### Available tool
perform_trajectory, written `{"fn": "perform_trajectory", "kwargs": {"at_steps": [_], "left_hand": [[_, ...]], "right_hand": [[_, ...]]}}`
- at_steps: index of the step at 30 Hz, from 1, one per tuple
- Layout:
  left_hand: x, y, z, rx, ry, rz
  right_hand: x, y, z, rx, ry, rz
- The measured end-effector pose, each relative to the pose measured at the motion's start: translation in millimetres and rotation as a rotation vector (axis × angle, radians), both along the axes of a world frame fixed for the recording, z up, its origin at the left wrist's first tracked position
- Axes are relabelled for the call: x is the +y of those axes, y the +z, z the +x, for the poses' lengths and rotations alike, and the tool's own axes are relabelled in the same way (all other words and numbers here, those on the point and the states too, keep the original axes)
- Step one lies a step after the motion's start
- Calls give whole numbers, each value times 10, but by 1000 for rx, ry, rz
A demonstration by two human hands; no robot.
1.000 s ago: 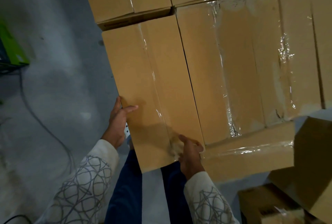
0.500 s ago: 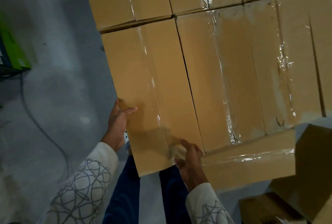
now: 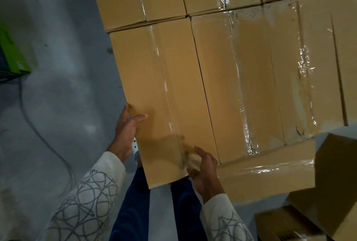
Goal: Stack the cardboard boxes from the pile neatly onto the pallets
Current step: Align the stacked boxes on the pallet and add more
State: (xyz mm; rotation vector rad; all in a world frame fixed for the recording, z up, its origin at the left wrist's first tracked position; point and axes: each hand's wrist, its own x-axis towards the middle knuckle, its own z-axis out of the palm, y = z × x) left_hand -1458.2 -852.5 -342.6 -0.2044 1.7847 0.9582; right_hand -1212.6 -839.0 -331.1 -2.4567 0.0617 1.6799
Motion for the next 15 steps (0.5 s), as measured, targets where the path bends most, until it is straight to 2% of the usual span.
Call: {"fn": "perform_trajectory", "kwargs": {"at_steps": [6,11,15], "left_hand": [[47,-69,51,79,-42,-39],[-30,-66,100,171,-175,-69],[-67,-84,128,158,-240,-53]], "right_hand": [[10,8,-29,4,90,-43],[268,19,-146,-248,340,-109],[387,3,-251,-285,429,-119]]}}
